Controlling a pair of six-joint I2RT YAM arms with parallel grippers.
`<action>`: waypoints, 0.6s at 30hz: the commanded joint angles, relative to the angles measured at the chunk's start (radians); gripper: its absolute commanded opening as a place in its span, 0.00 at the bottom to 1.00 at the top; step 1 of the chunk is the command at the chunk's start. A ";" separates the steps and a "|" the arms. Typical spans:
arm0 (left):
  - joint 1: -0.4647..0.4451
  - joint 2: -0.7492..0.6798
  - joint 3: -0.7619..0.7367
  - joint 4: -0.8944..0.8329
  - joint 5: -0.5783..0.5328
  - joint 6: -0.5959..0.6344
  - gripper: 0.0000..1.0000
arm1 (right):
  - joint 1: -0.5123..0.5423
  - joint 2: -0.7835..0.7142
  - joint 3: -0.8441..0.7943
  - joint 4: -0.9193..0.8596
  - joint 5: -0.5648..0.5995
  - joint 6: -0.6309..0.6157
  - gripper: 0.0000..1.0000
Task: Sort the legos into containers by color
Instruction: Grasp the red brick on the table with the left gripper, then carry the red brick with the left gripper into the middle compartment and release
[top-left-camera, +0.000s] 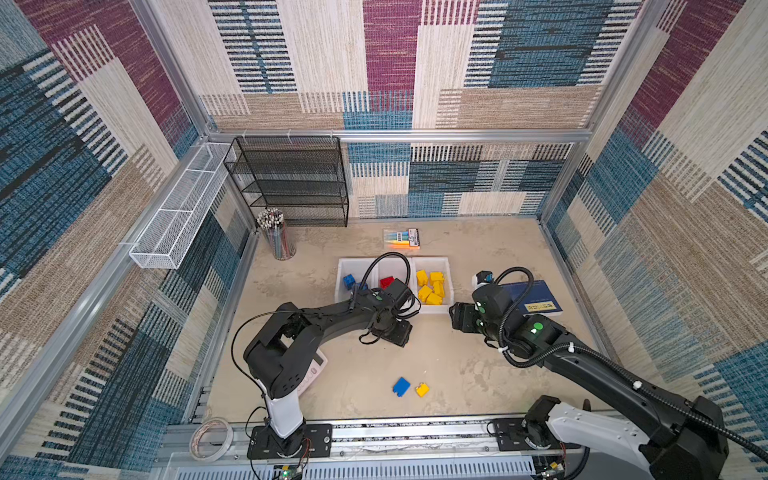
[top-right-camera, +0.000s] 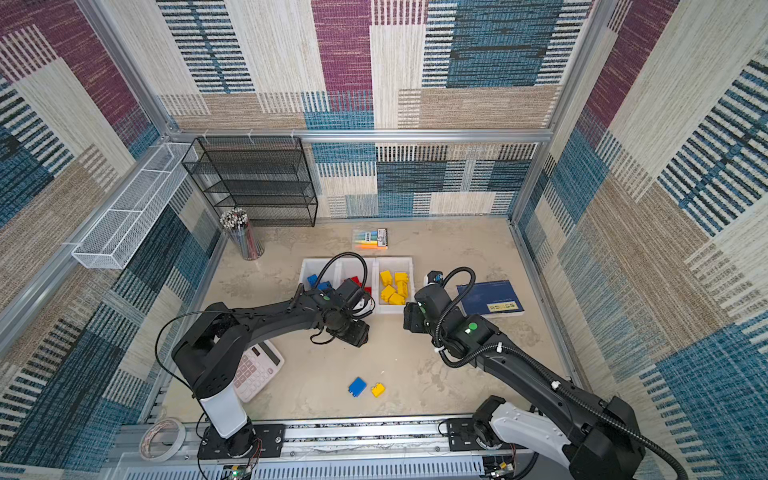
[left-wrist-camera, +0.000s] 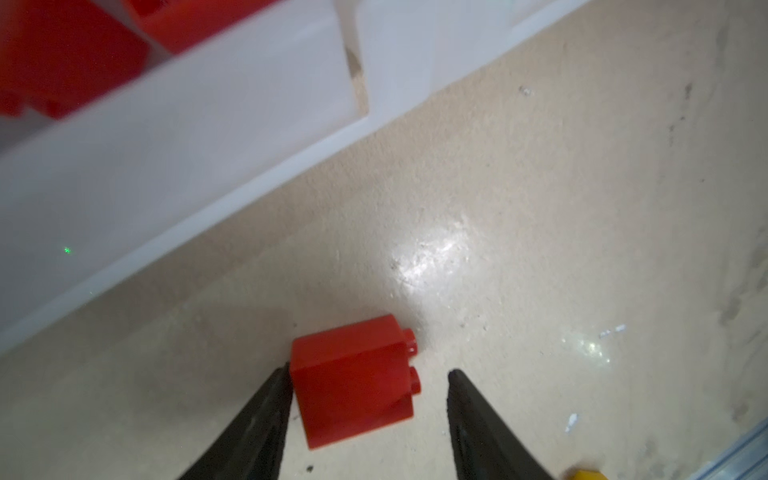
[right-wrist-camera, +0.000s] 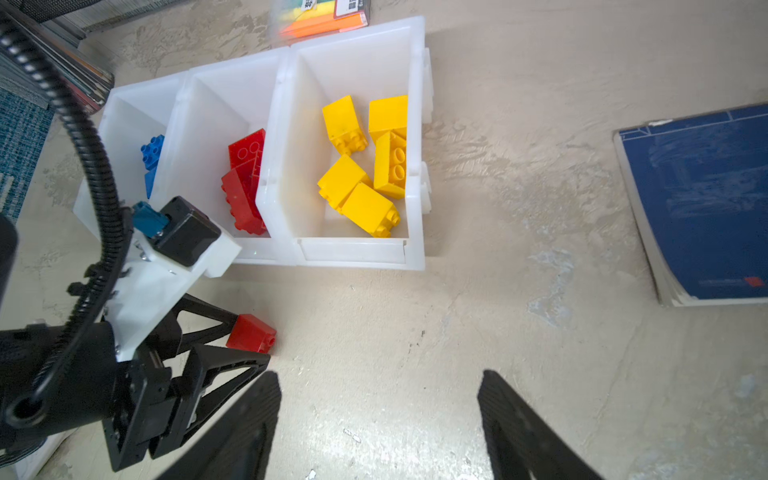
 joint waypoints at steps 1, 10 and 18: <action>-0.007 0.015 0.014 -0.034 -0.034 0.055 0.62 | -0.001 -0.012 -0.008 0.012 0.003 0.016 0.78; -0.023 0.049 0.044 -0.043 -0.052 0.056 0.46 | 0.001 -0.021 -0.015 0.006 0.006 0.019 0.78; -0.025 -0.041 0.089 -0.068 0.008 0.028 0.40 | -0.001 -0.044 -0.013 -0.019 0.024 0.019 0.78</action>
